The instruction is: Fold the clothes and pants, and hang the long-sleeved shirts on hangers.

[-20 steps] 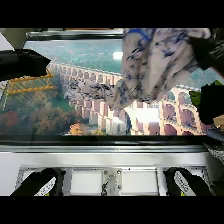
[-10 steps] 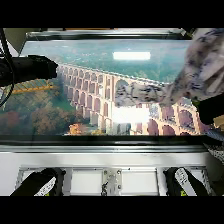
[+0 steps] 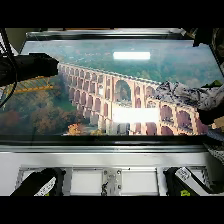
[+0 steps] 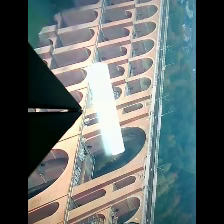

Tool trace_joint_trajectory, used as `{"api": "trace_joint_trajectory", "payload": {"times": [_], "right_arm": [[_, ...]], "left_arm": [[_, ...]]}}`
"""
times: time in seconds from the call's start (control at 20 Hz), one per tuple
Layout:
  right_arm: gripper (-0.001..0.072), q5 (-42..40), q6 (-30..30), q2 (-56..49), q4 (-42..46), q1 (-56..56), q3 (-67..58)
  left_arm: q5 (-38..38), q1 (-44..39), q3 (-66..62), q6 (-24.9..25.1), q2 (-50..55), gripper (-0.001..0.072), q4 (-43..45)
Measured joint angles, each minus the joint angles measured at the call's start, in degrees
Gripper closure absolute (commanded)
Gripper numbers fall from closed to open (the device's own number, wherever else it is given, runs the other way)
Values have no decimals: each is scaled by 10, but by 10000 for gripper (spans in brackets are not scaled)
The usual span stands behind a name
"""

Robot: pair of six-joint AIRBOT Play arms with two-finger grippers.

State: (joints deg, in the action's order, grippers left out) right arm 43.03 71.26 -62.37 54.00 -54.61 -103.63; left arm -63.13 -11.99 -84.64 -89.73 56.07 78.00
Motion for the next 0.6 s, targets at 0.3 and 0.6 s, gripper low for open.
{"api": "trace_joint_trajectory", "payload": {"times": [0.3,0.6], "right_arm": [[702,-4,92,-26,110,-4,-68],[702,0,111,-28,143,-4,-79]], "left_arm": [[3,0,0,0,0,693,0],[4,0,0,-2,0,693,0]]}}
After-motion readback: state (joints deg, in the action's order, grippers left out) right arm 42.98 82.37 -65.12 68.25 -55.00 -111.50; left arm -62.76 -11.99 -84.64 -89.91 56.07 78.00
